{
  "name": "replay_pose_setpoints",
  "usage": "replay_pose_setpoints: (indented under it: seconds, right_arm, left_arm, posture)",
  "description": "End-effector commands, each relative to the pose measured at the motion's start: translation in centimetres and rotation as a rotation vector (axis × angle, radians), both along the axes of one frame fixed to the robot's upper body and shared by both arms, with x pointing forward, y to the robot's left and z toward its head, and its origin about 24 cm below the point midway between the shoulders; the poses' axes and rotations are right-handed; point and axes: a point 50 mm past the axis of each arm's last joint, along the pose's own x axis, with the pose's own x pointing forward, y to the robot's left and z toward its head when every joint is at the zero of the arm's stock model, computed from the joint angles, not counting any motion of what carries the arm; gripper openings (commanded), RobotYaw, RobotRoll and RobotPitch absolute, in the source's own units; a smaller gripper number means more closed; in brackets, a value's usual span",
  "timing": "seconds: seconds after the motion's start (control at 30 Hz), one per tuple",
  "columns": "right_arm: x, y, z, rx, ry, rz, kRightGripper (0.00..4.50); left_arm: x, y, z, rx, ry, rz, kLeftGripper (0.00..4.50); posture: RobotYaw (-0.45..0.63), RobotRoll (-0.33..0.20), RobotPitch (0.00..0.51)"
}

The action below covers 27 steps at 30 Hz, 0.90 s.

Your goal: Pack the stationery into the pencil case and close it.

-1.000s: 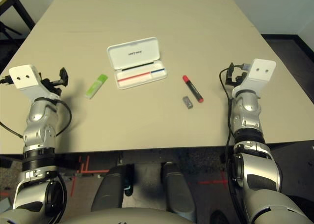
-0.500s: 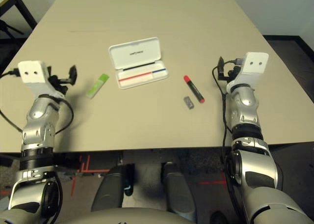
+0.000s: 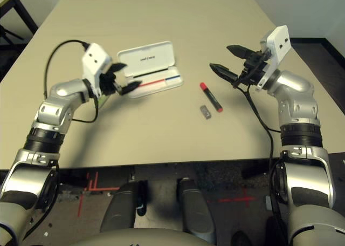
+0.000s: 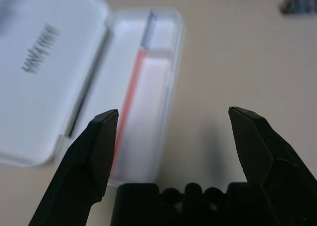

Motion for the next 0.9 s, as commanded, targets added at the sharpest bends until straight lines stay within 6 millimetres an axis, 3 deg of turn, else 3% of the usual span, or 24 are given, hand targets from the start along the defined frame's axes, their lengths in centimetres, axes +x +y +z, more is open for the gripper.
replay_pose_setpoints:
  seconds: [0.03, 0.27, 0.57, 0.9]
  right_arm:
    - [-0.9, 0.7, 0.9, -0.069, 0.004, 0.137, 4.5]
    - [-2.5, 0.9, 1.1, -0.172, 0.059, 0.291, 4.5]
    - [-3.1, 1.0, 1.0, -0.182, 0.07, 0.305, 4.5]
    - [-3.3, 0.8, 1.4, -0.186, 0.059, 0.297, 4.5]
  left_arm:
    - [0.1, -0.9, -0.5, 0.127, 0.063, -0.072, 4.48]
    - [1.4, -2.7, -0.6, 0.211, 0.094, -0.086, 4.48]
    - [3.1, -3.2, 0.0, 0.263, 0.097, -0.059, 4.48]
    - [3.6, -3.2, -1.0, 0.351, 0.165, -0.074, 4.48]
  posture:
    - [-0.03, 0.0, 0.141]
    - [-0.05, 0.0, 0.15]
    - [-0.07, 0.0, 0.154]
    - [-0.09, 0.0, 0.155]
